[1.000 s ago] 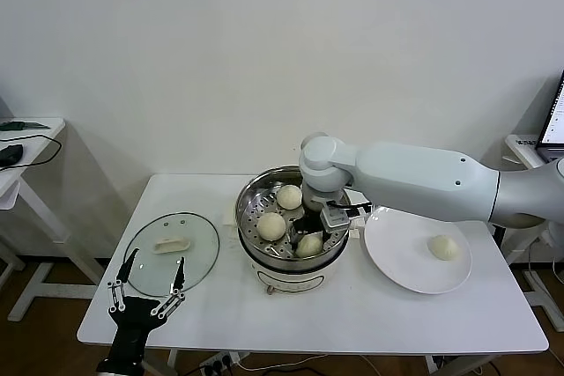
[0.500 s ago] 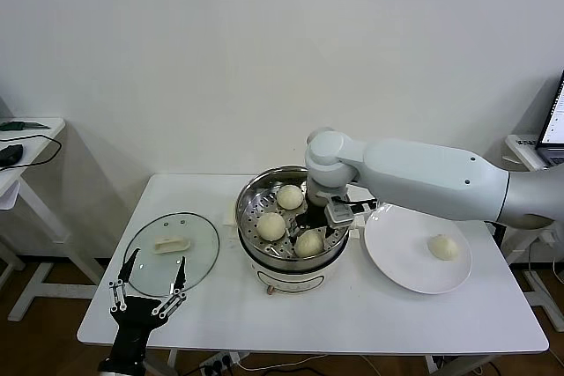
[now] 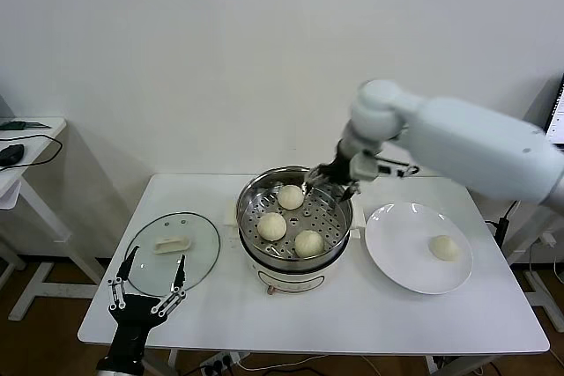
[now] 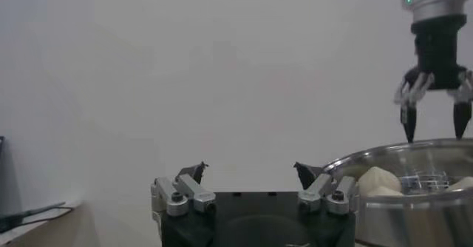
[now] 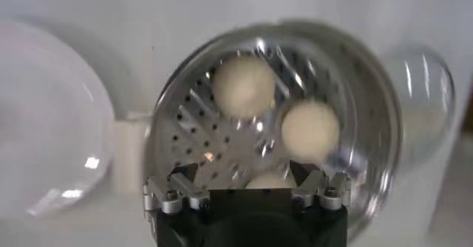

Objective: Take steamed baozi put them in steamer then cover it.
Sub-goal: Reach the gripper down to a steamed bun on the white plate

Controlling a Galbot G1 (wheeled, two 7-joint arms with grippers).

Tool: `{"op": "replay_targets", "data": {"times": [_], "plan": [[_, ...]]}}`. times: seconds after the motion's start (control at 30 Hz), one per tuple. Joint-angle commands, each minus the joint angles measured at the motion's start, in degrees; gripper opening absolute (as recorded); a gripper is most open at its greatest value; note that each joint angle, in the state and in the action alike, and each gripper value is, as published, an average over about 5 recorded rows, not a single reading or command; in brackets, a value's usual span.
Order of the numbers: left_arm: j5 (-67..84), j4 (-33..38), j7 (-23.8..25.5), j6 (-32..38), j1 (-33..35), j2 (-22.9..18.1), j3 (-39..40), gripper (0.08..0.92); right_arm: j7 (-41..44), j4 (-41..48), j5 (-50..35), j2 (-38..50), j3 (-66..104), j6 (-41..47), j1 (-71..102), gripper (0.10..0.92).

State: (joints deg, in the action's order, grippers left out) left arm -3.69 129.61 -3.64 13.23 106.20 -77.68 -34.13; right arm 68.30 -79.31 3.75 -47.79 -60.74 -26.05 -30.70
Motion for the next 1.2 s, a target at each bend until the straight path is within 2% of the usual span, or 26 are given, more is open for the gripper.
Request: {"op": "replay_targets", "data": {"times": [0.03,0.13,0.23,0.47,0.8,1.2], "plan": [[-0.21,-0.49,0.11,-0.04,-0.33,0.14,0.23,0.823,2.55,9.83,-20.29,13.29,1.32,28.59,-1.04,0.823],[-0.3,-0.88,0.16,-0.06,-0.63,0.3,0.37,0.823,2.94,14.49,-20.56,16.03,1.13,30.67,1.79,0.823],[-0.29,-0.94,0.17,-0.05,-0.8,0.36,0.46,0.823,3.0,18.49,-17.3,17.95,1.76,29.46,5.82,0.823],[-0.28,-1.54,0.2,0.12,-0.92,0.26,0.54,0.823,1.13,22.14,-10.27,19.78,6.51,26.85,17.34,0.823],[-0.29,-2.03,0.21,0.12,-0.91,0.04,0.52,0.823,-1.92,25.97,-4.26,16.37,9.31,25.46,25.22,0.823],[-0.24,-2.47,0.21,0.27,-0.7,0.08,-0.02,0.823,-4.1,31.27,-3.45,10.79,12.36,24.58,28.88,0.823]]}}
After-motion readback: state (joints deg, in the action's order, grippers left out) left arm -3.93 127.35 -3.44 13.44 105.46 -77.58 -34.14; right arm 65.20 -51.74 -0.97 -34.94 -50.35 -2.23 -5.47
